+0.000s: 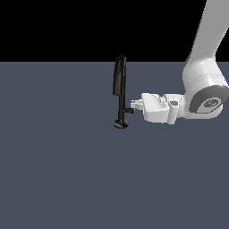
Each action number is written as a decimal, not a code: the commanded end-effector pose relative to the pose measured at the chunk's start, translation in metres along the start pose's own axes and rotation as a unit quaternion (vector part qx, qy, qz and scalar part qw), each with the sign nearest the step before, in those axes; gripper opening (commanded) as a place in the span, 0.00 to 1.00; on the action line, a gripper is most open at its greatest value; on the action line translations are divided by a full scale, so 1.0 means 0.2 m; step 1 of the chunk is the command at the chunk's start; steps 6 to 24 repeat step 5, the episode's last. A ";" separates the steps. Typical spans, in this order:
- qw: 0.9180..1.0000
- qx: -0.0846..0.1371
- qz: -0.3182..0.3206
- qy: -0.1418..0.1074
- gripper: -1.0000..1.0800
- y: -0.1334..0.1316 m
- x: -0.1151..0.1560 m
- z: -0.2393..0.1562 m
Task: Turn on the faucet by rotating a designated handle.
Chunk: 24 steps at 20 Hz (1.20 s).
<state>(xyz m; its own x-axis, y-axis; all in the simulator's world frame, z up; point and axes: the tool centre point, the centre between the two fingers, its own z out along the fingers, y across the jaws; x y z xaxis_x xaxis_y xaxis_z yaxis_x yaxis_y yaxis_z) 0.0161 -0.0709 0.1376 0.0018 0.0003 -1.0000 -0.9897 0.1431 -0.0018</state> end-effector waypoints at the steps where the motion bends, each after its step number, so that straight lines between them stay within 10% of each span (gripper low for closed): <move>1: 1.000 0.001 0.015 0.001 0.00 0.07 0.15 0.00; 24: 1.000 0.000 0.018 0.000 0.00 0.11 0.25 0.00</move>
